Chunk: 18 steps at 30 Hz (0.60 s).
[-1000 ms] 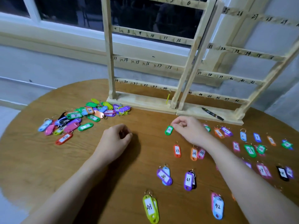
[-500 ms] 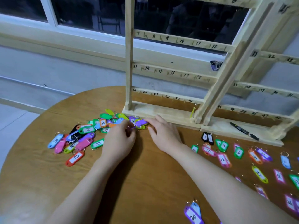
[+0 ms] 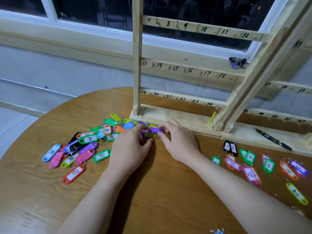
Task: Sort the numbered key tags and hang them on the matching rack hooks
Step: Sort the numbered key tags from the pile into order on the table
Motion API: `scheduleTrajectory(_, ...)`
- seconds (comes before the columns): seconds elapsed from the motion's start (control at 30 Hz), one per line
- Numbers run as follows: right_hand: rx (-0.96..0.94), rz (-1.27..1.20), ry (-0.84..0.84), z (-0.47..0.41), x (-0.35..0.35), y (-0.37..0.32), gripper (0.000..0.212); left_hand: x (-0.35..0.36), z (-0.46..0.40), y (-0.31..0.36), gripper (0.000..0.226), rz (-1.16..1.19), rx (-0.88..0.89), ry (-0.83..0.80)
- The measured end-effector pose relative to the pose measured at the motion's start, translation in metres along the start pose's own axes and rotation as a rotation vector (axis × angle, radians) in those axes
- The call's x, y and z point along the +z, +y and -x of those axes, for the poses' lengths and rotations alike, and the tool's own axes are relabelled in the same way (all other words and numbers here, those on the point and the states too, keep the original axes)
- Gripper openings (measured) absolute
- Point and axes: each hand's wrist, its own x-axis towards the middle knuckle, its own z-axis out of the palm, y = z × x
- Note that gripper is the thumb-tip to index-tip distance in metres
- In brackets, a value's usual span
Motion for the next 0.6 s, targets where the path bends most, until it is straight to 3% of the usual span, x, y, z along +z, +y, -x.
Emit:
scheduleTrajectory(0.37, 0.037, -0.199, 0.14, -0.004, 0.008, 0.008, 0.014, 0.002, -0.001, -0.001, 0.015, -0.039, 0.004, 0.002)
scheduleTrajectory(0.6, 0.146, -0.34, 0.145, -0.006, 0.01, 0.012, 0.016, 0.003, -0.002, -0.005, 0.016, -0.013, -0.006, -0.003)
